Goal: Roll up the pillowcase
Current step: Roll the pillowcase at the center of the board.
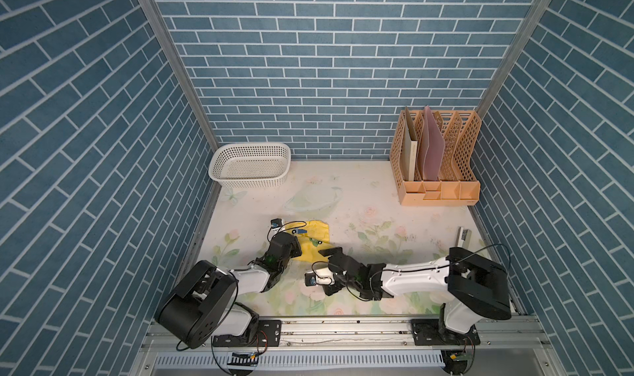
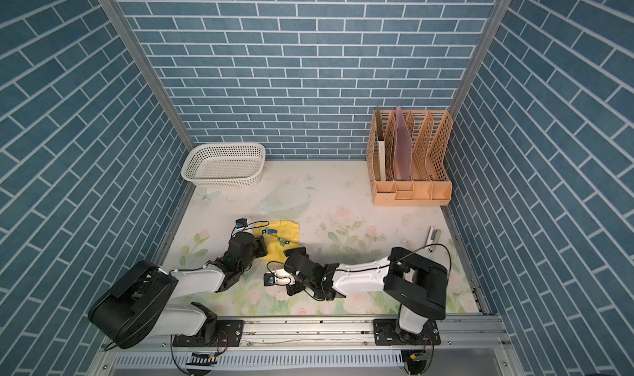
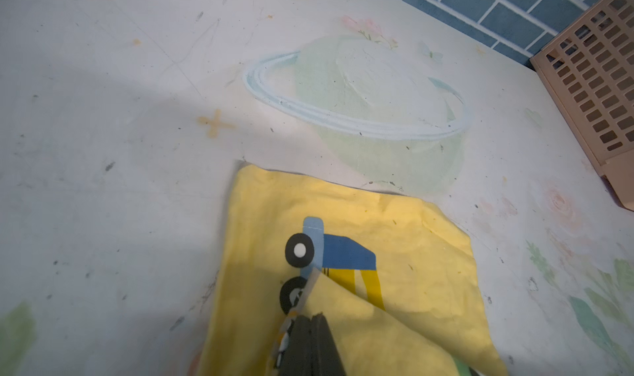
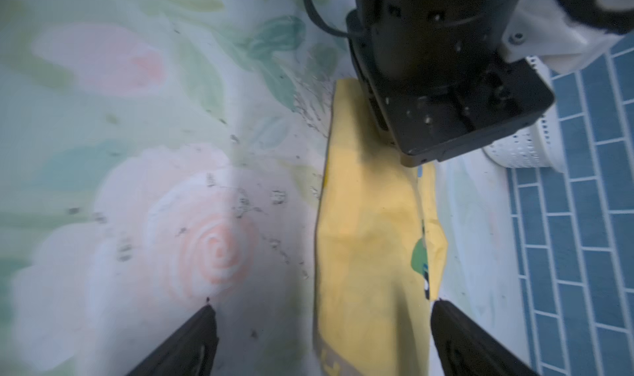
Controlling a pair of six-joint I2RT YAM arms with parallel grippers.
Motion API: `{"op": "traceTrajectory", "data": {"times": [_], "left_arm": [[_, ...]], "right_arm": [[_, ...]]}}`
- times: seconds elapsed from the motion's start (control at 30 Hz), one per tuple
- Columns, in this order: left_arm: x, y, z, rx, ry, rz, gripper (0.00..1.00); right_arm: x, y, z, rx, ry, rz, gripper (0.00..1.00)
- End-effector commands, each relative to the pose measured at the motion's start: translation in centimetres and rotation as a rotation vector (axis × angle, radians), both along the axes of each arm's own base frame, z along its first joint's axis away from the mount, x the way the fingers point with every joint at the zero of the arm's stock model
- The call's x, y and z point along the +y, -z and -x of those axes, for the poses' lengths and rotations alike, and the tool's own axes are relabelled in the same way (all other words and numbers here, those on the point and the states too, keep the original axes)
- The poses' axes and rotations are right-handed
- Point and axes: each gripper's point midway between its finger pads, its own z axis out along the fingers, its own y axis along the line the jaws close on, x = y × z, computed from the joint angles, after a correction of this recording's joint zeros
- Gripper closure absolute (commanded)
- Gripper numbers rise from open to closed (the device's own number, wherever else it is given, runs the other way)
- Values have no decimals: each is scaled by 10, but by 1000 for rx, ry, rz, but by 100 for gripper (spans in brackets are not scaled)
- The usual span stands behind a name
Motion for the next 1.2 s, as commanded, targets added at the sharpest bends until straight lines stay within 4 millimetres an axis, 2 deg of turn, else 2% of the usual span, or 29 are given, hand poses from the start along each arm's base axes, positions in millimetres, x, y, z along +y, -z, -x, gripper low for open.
{"op": "traceTrajectory", "data": {"times": [0.0, 0.07, 0.17, 0.27, 0.3, 0.37, 0.47, 0.53, 0.6, 0.7, 0.8, 0.87, 0.93, 1.0, 1.07, 1.17], "left_arm": [[6, 4, 2, 20, -21, -13, 100], [7, 3, 2, 17, -21, -12, 100], [8, 2, 2, 13, -23, -9, 100], [8, 0, 2, 10, -24, -5, 100], [9, -1, 2, 10, -26, -4, 100], [10, -4, 2, 3, -30, 1, 100], [11, -9, 3, -9, -37, 11, 100], [14, -15, 2, -19, -55, 23, 100], [19, -27, 0, -47, -80, 55, 93], [33, -58, -5, -133, -124, 116, 78], [64, -89, -5, -229, -226, 189, 68], [78, -97, -4, -260, -264, 201, 66], [83, -93, -7, -224, -270, 177, 72], [77, -82, -10, -166, -239, 160, 76], [74, -72, -9, -145, -230, 169, 77], [79, -70, -8, -155, -250, 165, 75]], "right_arm": [[15, -37, -38, -238, 139, -130, 0], [17, -31, -45, -290, 166, -120, 0], [24, -10, -52, -314, 166, -57, 4], [29, 14, -56, -295, 150, 11, 18], [30, 20, -57, -278, 146, 27, 25], [30, 27, -56, -246, 128, 45, 32], [29, 31, -55, -198, 122, 63, 55], [27, 35, -57, -174, 126, 82, 80], [26, 35, -54, -127, 120, 89, 99], [24, 30, -46, -42, 105, 78, 100], [19, 27, -38, 57, 98, 74, 100], [17, 27, -28, 131, 78, 85, 100], [18, 24, -17, 249, 51, 101, 100], [19, 18, -8, 411, 39, 130, 100], [19, 10, 3, 603, 11, 174, 100], [23, -12, 6, 832, 2, 189, 100]]}}
